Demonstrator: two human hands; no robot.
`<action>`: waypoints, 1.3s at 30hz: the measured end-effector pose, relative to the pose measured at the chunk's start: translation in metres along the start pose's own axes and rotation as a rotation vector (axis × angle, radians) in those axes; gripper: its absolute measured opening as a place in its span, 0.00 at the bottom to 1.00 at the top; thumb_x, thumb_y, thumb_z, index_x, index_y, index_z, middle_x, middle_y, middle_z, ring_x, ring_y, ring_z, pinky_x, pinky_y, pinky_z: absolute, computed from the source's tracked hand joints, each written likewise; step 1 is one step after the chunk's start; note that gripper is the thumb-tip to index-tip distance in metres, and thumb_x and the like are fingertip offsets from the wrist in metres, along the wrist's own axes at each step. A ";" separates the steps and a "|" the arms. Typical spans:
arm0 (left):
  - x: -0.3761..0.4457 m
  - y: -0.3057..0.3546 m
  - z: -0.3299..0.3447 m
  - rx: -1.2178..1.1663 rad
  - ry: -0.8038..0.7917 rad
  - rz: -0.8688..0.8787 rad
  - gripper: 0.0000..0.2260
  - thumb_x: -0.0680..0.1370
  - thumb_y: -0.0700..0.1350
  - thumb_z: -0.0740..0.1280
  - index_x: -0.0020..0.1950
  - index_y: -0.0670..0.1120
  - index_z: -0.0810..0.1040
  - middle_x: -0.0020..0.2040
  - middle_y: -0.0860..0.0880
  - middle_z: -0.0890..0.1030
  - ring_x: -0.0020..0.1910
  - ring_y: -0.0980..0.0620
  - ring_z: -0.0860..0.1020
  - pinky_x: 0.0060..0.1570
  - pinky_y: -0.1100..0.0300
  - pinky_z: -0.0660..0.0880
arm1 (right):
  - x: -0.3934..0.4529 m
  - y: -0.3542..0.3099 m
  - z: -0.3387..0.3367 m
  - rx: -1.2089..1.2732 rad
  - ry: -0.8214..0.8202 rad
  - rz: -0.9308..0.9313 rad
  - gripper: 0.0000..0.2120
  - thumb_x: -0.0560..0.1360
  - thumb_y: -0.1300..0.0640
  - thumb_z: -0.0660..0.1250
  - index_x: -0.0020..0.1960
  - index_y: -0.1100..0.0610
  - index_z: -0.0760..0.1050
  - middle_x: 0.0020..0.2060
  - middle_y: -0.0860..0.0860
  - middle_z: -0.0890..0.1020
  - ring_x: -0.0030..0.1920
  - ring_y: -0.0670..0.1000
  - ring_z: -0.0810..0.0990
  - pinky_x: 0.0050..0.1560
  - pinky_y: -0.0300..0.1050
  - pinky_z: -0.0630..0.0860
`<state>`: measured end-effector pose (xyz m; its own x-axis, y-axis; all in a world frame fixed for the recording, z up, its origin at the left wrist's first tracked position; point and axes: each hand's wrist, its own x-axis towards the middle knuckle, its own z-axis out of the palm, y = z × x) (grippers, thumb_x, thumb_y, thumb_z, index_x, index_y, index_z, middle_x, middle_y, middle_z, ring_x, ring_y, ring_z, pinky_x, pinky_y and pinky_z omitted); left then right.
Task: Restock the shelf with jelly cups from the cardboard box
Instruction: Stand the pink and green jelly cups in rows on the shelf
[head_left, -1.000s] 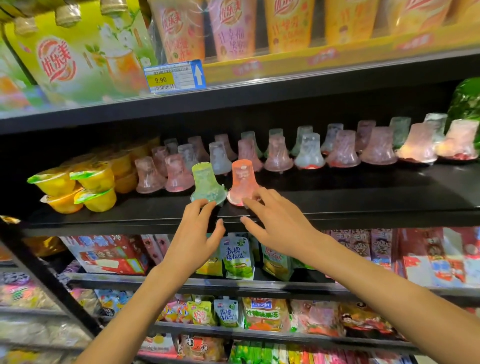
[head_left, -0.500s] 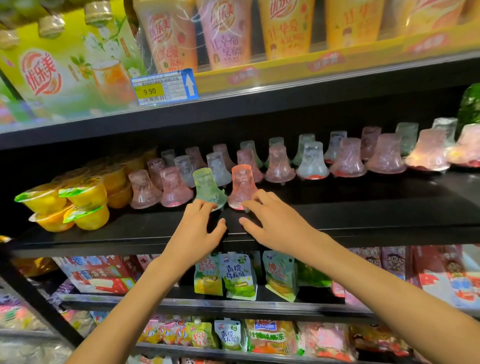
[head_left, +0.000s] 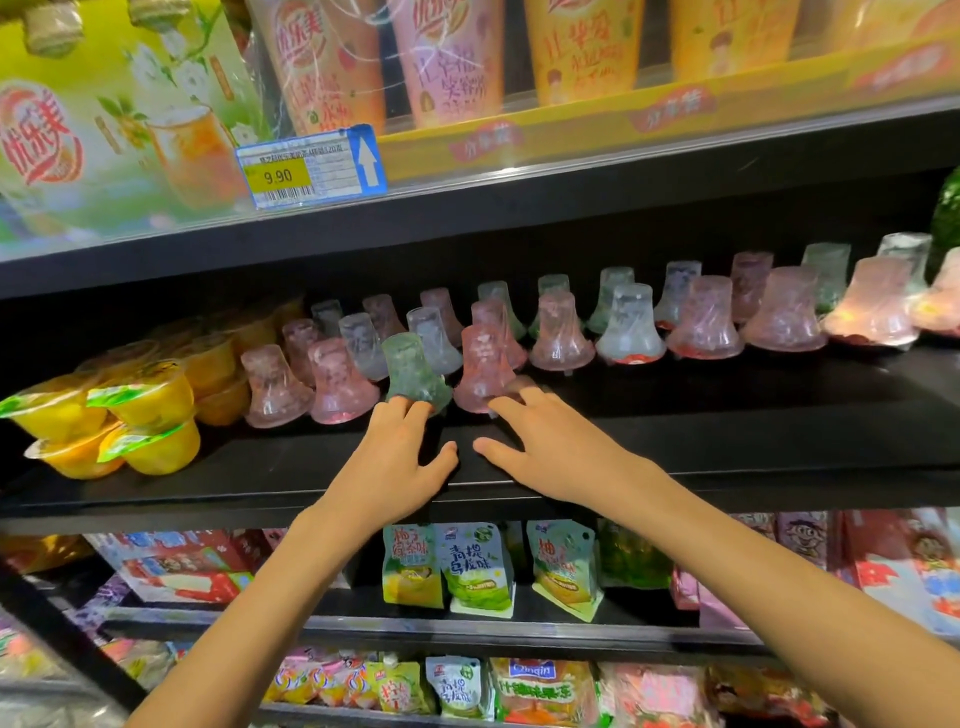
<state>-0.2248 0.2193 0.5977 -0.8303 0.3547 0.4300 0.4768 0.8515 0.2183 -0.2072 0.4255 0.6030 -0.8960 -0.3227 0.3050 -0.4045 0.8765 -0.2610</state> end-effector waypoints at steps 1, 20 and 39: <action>0.001 0.000 0.000 -0.004 -0.005 0.001 0.24 0.79 0.54 0.64 0.72 0.46 0.67 0.63 0.48 0.69 0.63 0.52 0.64 0.61 0.64 0.63 | 0.000 0.000 0.000 0.004 -0.006 0.005 0.28 0.80 0.39 0.58 0.75 0.53 0.64 0.66 0.55 0.71 0.66 0.55 0.69 0.61 0.48 0.70; -0.033 0.009 -0.017 0.138 -0.050 0.011 0.23 0.82 0.55 0.58 0.73 0.44 0.69 0.74 0.46 0.68 0.72 0.49 0.66 0.67 0.53 0.66 | -0.018 -0.030 0.005 -0.043 0.034 -0.057 0.30 0.81 0.42 0.59 0.77 0.57 0.61 0.73 0.56 0.66 0.73 0.55 0.64 0.71 0.51 0.66; -0.233 -0.115 -0.043 0.293 0.052 -0.293 0.25 0.79 0.55 0.54 0.70 0.42 0.71 0.67 0.43 0.74 0.65 0.44 0.73 0.60 0.48 0.75 | -0.005 -0.192 0.126 0.013 0.023 -0.538 0.23 0.77 0.56 0.64 0.71 0.61 0.71 0.71 0.58 0.72 0.73 0.58 0.68 0.75 0.52 0.60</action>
<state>-0.0739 0.0220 0.5106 -0.8995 0.0672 0.4317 0.1138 0.9900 0.0829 -0.1482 0.2139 0.5362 -0.5575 -0.7168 0.4188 -0.8076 0.5852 -0.0735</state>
